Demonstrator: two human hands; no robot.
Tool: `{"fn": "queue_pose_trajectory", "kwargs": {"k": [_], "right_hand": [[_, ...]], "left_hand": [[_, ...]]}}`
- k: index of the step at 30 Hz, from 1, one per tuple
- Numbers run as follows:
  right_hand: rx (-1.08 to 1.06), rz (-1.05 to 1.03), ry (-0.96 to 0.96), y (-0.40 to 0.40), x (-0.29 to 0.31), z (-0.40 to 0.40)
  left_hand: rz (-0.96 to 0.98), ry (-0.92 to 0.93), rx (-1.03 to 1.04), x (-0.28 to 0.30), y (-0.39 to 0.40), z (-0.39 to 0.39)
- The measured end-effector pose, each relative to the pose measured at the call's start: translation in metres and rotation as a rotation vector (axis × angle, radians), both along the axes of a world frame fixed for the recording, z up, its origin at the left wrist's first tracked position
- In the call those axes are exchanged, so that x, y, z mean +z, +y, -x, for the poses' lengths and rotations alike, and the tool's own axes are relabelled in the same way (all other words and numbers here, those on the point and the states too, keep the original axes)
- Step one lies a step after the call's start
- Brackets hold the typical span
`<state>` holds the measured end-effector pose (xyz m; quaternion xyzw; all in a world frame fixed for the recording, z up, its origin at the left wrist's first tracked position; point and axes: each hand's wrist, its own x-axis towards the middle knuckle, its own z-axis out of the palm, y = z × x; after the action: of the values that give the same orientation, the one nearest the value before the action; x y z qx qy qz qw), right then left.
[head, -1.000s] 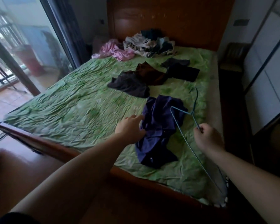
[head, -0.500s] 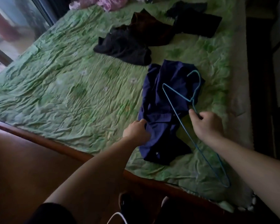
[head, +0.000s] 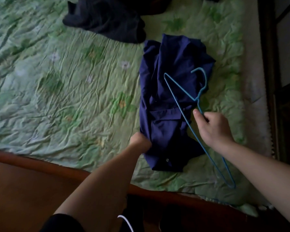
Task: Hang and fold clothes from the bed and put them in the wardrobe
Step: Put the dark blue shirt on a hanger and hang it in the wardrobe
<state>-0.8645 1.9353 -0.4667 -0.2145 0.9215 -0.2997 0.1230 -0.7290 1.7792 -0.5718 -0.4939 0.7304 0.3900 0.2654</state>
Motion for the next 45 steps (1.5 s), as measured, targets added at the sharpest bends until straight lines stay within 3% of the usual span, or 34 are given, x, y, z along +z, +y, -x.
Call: {"fn": "queue_pose_trajectory", "kwargs": {"k": [2,4,6,8,10,12,18,22,27,31,35,40,45], "right_hand": [[0.023,-0.005,-0.01,-0.006,0.002,-0.003],[0.04,-0.019,-0.011,-0.013,0.004,-0.007],[0.046,-0.018,-0.015,-0.019,0.0,-0.01],[0.038,-0.022,-0.032,-0.023,-0.007,-0.014],[0.042,-0.039,-0.027,-0.025,-0.016,-0.017],[0.046,-0.028,-0.002,-0.023,-0.02,-0.018],[-0.078,0.137,-0.084,-0.02,0.013,-0.01],[-0.121,0.21,-0.042,-0.024,0.064,0.007],[-0.079,0.349,-0.098,-0.033,0.142,0.026],[0.169,0.447,-0.259,-0.048,0.21,0.027],[0.132,0.36,-0.09,-0.061,0.271,0.032],[0.175,0.389,0.002,-0.054,0.346,0.056],[0.188,0.289,0.096,-0.043,0.397,0.077]], "left_hand": [[0.032,0.07,-0.1,0.003,-0.004,-0.003],[-0.063,0.213,-0.148,0.005,-0.003,-0.007],[-0.105,0.194,-0.415,0.003,0.005,-0.01],[0.063,0.102,-0.733,-0.006,0.018,-0.012],[0.271,0.106,-0.844,-0.013,0.025,-0.011],[0.329,0.168,-0.779,-0.016,0.021,-0.008],[0.004,0.608,-0.059,0.042,-0.021,0.024],[-0.058,0.8,0.097,0.123,-0.038,0.06],[0.003,1.041,0.039,0.255,-0.046,0.098],[-0.022,1.175,-0.082,0.365,-0.041,0.113],[0.016,1.215,-0.216,0.453,-0.044,0.11],[0.347,1.179,-0.236,0.513,-0.073,0.095],[0.542,1.04,-0.453,0.54,-0.088,0.079]]}}
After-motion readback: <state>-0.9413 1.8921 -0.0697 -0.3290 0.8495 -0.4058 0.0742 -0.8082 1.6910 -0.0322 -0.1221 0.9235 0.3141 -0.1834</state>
